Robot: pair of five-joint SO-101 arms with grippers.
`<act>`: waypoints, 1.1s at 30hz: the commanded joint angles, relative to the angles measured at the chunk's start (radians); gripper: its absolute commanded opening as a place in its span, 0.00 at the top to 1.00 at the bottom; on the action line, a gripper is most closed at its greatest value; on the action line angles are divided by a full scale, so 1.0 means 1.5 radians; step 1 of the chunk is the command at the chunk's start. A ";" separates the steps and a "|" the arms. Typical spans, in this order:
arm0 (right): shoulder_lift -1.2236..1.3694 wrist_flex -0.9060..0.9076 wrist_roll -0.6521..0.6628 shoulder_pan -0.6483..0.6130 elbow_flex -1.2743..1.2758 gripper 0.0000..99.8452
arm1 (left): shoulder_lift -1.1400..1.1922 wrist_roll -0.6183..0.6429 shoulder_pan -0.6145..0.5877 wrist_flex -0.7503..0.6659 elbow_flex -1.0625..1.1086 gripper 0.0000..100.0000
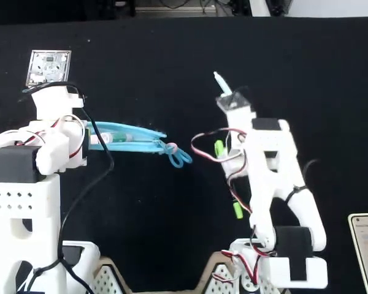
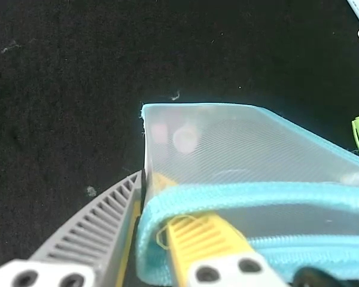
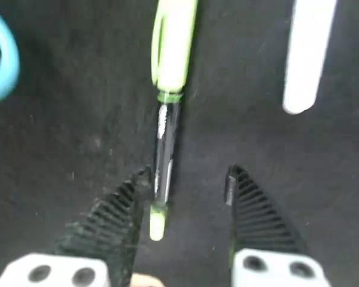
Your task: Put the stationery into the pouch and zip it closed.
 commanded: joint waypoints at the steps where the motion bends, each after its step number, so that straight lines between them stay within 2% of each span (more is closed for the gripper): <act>1: -0.028 -0.014 -0.032 -0.028 -0.088 0.81 | 0.003 0.003 -0.007 0.001 -0.008 0.97; 6: 0.010 -0.115 -0.033 -0.107 -0.069 0.84 | 0.003 0.003 -0.007 0.001 -0.008 0.97; 12: 0.142 -0.198 -0.059 -0.089 -0.102 0.84 | 0.003 0.003 -0.008 0.002 -0.007 0.97; 19: 0.289 -0.196 -0.060 -0.074 -0.177 0.85 | 0.003 0.003 -0.008 0.002 -0.007 0.97; 21: 0.299 -0.196 -0.058 -0.072 -0.183 0.90 | 0.003 0.003 -0.008 0.002 -0.007 0.97; 23: 0.290 -0.196 -0.057 -0.072 -0.183 0.99 | 0.003 0.003 -0.008 0.002 -0.007 0.97; 27: 0.215 -0.144 -0.059 -0.072 -0.181 0.99 | 0.003 0.003 -0.008 0.002 -0.007 0.97; 33: -0.010 -0.019 -0.060 -0.077 -0.188 0.99 | 0.003 0.003 -0.008 0.002 -0.007 0.97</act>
